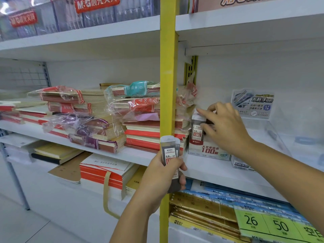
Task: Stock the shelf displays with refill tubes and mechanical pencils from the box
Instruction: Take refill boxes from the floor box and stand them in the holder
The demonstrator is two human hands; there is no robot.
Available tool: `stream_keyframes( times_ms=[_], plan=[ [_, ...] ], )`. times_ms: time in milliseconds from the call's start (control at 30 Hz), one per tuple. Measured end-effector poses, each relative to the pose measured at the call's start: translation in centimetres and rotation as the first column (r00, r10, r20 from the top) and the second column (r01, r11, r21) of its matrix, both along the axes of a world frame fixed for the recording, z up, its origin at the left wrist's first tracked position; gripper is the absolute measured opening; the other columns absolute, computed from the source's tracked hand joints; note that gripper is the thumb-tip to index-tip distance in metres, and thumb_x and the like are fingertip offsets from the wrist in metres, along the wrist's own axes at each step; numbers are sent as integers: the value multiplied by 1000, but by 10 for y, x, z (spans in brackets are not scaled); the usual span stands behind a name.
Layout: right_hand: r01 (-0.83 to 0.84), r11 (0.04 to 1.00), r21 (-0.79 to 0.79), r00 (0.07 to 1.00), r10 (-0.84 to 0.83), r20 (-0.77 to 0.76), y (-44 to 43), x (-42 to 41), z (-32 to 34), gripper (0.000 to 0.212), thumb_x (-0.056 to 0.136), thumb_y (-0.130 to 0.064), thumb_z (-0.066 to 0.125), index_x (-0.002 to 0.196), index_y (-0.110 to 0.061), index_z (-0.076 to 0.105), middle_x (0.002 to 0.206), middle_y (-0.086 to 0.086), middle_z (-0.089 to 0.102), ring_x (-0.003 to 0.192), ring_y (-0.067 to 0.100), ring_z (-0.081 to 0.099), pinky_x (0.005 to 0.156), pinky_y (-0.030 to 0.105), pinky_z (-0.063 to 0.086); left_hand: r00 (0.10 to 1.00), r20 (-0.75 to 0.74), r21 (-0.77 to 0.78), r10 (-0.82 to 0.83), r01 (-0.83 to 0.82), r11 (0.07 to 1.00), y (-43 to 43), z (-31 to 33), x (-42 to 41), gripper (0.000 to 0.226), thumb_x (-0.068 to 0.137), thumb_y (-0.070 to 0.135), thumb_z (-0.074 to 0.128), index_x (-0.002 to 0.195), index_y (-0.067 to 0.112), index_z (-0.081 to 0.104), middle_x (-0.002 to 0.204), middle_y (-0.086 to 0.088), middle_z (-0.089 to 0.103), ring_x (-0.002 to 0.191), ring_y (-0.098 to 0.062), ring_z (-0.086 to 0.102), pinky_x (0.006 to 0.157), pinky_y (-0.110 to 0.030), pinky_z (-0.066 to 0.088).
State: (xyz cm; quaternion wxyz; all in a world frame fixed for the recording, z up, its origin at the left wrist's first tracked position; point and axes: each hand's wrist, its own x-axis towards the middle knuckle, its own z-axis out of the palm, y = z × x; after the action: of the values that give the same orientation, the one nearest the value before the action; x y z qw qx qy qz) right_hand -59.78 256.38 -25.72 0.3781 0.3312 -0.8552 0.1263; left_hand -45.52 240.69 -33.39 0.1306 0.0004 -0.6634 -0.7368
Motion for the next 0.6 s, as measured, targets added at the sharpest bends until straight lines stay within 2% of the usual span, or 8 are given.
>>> stream_keyframes(
  times_ms=[100,167,233,300,333,400,500,600],
  plan=[
    [-174,964,-203,984,176,-9,6,21,-5,31,94,-22,58,125,-20,63,98,-7,55,101,17,46,86,26,34,999,-31,-26,-17,16,1000,1,1,3,16,96,28,64,110,22,62,79,0,72,64,-16,68,58,-24,55],
    [-297,902,-313,934,342,102,8,39,-11,23,94,-23,58,115,-26,67,92,-19,55,92,3,48,80,13,33,998,-52,-41,-24,22,999,2,1,4,16,92,31,69,107,31,65,87,1,74,69,-15,70,62,-25,56],
    [-375,834,-405,808,508,298,7,55,-15,19,91,-29,62,106,-37,68,92,-19,60,86,-3,52,73,6,37,997,-68,-46,-31,28,999,5,1,5,13,88,33,72,99,37,67,88,0,74,69,-15,71,62,-25,56],
    [-409,761,-504,622,636,456,2,66,-18,21,87,-28,67,103,-42,67,94,-14,66,86,0,58,75,11,45,996,-84,-45,-35,32,998,6,1,5,14,86,32,74,96,39,68,86,0,75,67,-15,70,60,-25,56],
    [-403,738,-541,566,666,486,1,69,-19,24,85,-25,69,103,-42,68,95,-12,68,88,4,62,78,15,48,995,-90,-44,-38,34,998,8,0,4,15,85,32,75,96,39,68,85,0,75,66,-15,70,59,-24,55],
    [-361,732,-578,552,668,500,1,71,-20,25,83,-18,72,98,-38,68,94,-10,71,88,11,66,78,24,53,995,-96,-42,-34,30,999,11,0,4,15,83,35,76,95,38,68,84,0,75,63,-15,69,57,-24,55],
    [-270,672,-690,523,704,481,4,69,-15,19,86,-12,69,97,-27,65,91,-3,73,79,16,69,66,25,56,996,-91,-52,-17,13,999,13,1,3,28,82,49,70,104,31,66,83,1,73,58,-13,64,52,-22,51],
    [-168,568,-805,602,706,373,12,60,6,10,93,-14,60,97,-22,57,91,-1,73,71,19,69,63,29,58,999,-44,-30,22,-23,999,9,0,-1,23,97,41,56,108,22,62,78,-1,69,53,-15,56,49,-25,47]
  ],
)
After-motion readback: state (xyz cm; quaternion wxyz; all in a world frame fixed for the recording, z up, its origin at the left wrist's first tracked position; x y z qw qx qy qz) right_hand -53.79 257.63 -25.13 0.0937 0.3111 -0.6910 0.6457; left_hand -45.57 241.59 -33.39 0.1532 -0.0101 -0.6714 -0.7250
